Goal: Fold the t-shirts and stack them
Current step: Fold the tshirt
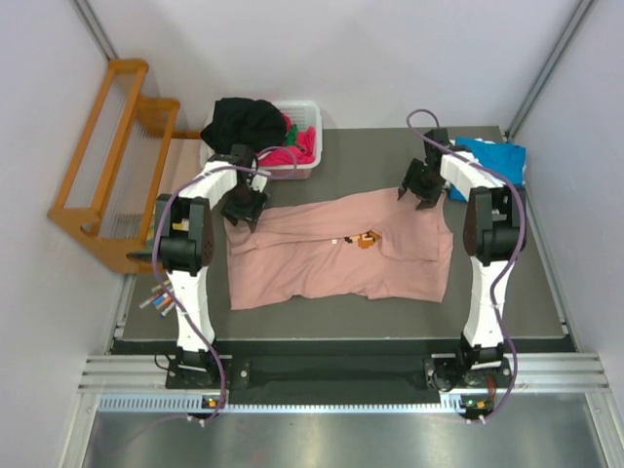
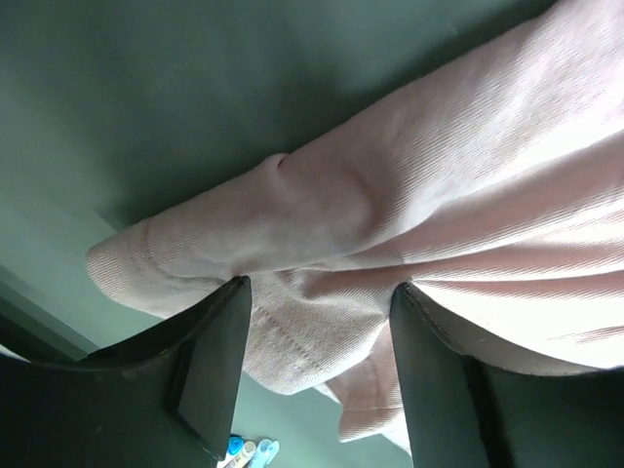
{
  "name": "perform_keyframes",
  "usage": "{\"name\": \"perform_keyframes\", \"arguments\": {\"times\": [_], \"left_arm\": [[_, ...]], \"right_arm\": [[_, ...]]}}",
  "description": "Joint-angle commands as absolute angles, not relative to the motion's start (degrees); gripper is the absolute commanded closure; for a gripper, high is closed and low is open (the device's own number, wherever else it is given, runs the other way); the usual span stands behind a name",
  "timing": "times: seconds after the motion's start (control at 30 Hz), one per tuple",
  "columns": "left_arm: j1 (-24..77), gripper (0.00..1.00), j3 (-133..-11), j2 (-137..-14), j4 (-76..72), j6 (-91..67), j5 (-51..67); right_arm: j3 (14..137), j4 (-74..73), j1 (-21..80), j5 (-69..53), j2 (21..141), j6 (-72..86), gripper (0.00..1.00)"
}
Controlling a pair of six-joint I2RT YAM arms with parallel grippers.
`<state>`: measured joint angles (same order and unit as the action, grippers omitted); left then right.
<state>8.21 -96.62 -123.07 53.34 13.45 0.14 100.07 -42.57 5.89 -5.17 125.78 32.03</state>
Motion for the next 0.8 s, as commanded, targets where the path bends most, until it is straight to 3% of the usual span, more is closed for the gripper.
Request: {"name": "perform_keyframes", "arguments": {"times": [0.0, 0.3, 0.57, 0.77], "left_arm": [[6.07, 0.37, -98.79, -124.19, 46.85, 12.04, -2.2], [5.71, 0.38, -95.8, -116.38, 48.34, 10.81, 2.46], [5.8, 0.35, -95.54, -97.14, 50.97, 11.34, 1.67], [11.92, 0.34, -84.14, -80.0, 55.61, 17.47, 5.27]], "right_arm": [[103.62, -39.19, 3.34, -0.62, 130.51, 31.29, 0.38], [97.57, -37.18, 4.91, -4.13, 122.36, 29.98, 0.35], [91.06, -37.44, 13.0, 4.73, 102.67, 26.55, 0.15], [81.76, -38.06, 19.41, 6.41, 90.01, 26.02, 0.14]]}}
